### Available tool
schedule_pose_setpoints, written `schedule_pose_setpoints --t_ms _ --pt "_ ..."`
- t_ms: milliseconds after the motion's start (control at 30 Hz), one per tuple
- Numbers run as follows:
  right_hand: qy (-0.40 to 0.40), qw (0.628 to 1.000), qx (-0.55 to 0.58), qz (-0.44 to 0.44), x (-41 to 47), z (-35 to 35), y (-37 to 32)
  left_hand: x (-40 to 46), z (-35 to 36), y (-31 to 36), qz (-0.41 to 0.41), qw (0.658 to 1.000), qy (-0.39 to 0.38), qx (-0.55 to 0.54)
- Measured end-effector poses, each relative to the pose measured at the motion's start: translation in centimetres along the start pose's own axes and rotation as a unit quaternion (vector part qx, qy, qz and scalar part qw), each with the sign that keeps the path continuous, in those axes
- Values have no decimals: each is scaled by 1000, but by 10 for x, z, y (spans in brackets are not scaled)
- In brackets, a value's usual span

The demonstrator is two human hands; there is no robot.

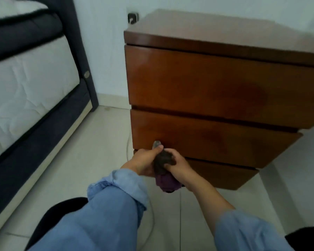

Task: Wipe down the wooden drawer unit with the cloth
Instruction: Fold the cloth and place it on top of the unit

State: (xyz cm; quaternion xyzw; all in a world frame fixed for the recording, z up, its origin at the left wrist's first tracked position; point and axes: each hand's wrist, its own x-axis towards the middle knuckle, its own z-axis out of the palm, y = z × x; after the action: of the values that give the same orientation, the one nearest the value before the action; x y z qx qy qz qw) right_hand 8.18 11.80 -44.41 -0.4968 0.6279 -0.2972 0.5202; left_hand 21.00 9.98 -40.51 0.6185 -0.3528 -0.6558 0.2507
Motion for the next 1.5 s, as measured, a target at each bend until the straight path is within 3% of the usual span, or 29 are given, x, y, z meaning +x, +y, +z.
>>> schedule_pose_setpoints --t_ms 100,300,467,633,700,833,1000,1133,1333,1400,1500 --pt "26 997 17 -66 -25 -23 -29 -13 7 24 69 994 47 77" --pt "86 992 75 -62 -64 -85 -86 -64 18 88 133 991 -9 8" --pt "-29 997 71 -12 -85 -122 -116 -112 42 142 204 976 -73 -7" --pt "-126 952 260 -103 -106 -160 -161 -152 68 192 274 955 -110 -16" --pt "-110 932 312 -148 -117 -178 -182 -163 73 213 305 948 -93 6" --pt "-45 932 269 -241 -126 -227 -222 -176 88 256 356 930 -88 34" --pt "36 921 274 -273 -122 -285 -267 -173 118 297 399 913 -83 28" --pt "137 917 228 -297 -112 -321 -297 -162 149 330 424 902 -74 43" --pt "277 891 113 -342 -97 -367 -318 -150 190 370 524 847 -85 19" --pt "283 899 89 -324 -90 -373 -300 -139 196 363 511 853 -88 51" --pt "231 932 42 -275 -88 -377 -261 -116 192 343 457 872 -106 143"
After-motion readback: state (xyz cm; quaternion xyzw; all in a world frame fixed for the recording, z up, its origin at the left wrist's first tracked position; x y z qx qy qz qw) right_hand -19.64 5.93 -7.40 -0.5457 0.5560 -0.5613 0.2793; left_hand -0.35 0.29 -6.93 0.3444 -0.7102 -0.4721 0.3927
